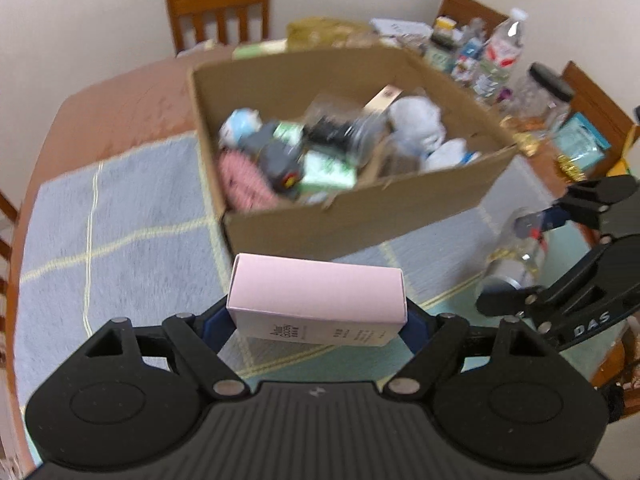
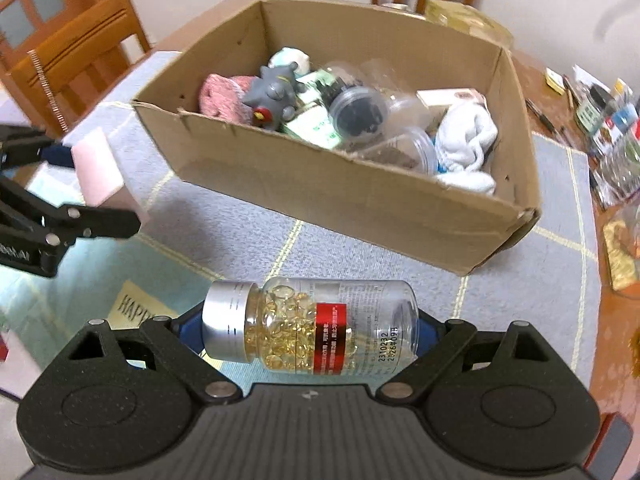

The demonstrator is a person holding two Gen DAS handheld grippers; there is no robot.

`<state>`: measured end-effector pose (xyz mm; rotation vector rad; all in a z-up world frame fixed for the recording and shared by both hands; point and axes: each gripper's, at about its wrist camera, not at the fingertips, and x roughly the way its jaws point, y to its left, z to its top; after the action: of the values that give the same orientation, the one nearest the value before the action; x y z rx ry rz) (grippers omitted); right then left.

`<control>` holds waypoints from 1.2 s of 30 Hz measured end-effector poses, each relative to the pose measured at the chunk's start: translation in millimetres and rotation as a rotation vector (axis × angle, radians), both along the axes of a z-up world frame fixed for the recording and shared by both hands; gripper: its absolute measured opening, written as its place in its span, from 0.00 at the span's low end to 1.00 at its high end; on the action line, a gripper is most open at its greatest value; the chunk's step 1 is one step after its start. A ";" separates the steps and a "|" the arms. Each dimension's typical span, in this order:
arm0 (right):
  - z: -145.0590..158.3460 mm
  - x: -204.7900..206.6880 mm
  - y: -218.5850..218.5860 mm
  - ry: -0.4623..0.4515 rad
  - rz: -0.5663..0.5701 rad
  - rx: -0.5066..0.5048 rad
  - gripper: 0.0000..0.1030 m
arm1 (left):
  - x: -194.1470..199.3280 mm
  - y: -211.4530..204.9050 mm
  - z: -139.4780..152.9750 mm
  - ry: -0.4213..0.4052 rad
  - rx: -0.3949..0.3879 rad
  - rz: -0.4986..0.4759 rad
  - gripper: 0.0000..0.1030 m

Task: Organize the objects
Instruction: 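Lift the pink box and capsule bottle over the cardboard box with both grippers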

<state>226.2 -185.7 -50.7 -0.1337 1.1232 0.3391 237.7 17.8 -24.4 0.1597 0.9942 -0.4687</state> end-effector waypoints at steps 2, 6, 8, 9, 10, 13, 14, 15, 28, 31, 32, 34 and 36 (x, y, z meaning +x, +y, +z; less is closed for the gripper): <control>10.1 -1.6 -2.0 -0.009 0.030 -0.003 0.93 | 0.8 -6.0 15.8 -0.022 -0.017 -0.018 0.80; 31.3 -2.5 -8.5 -0.041 0.062 -0.009 0.93 | 7.7 -20.7 39.6 -0.079 -0.039 -0.035 0.80; 41.1 -1.1 -13.5 -0.055 0.064 0.000 0.93 | 14.4 -29.6 48.1 -0.105 -0.046 -0.043 0.80; 46.0 0.2 -16.1 -0.064 0.061 0.004 0.93 | 18.0 -33.6 51.0 -0.116 -0.046 -0.045 0.80; 50.3 1.3 -18.4 -0.072 0.059 0.007 0.93 | 22.6 -37.9 53.8 -0.127 -0.048 -0.046 0.80; 63.2 5.6 -24.8 -0.097 0.049 0.018 0.93 | 36.8 -49.9 58.3 -0.150 -0.054 -0.047 0.80; 67.1 7.0 -26.5 -0.106 0.049 0.020 0.93 | 41.5 -52.8 59.1 -0.158 -0.055 -0.047 0.80; 70.7 8.8 -28.0 -0.114 0.050 0.021 0.93 | 45.4 -54.7 59.1 -0.164 -0.056 -0.046 0.80; 97.1 38.6 -38.4 -0.192 0.045 0.014 0.93 | 52.2 -46.8 42.4 -0.169 -0.022 0.066 0.97; 98.6 48.6 -35.9 -0.201 0.054 0.007 0.93 | 42.4 -39.8 39.9 -0.200 0.022 0.094 0.97; 99.2 52.4 -34.5 -0.205 0.060 0.006 0.93 | 39.1 -36.3 39.5 -0.210 0.033 0.105 0.98; 100.2 60.4 -31.2 -0.210 0.065 0.004 0.93 | 34.4 -30.8 39.0 -0.224 0.043 0.126 0.98; 101.0 69.5 -27.0 -0.211 0.072 0.005 0.93 | 30.7 -24.3 38.3 -0.234 0.046 0.156 0.98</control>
<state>295.7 -212.7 50.3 -0.2012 0.9104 0.3829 268.4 -6.5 13.9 0.1726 0.7815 -0.2777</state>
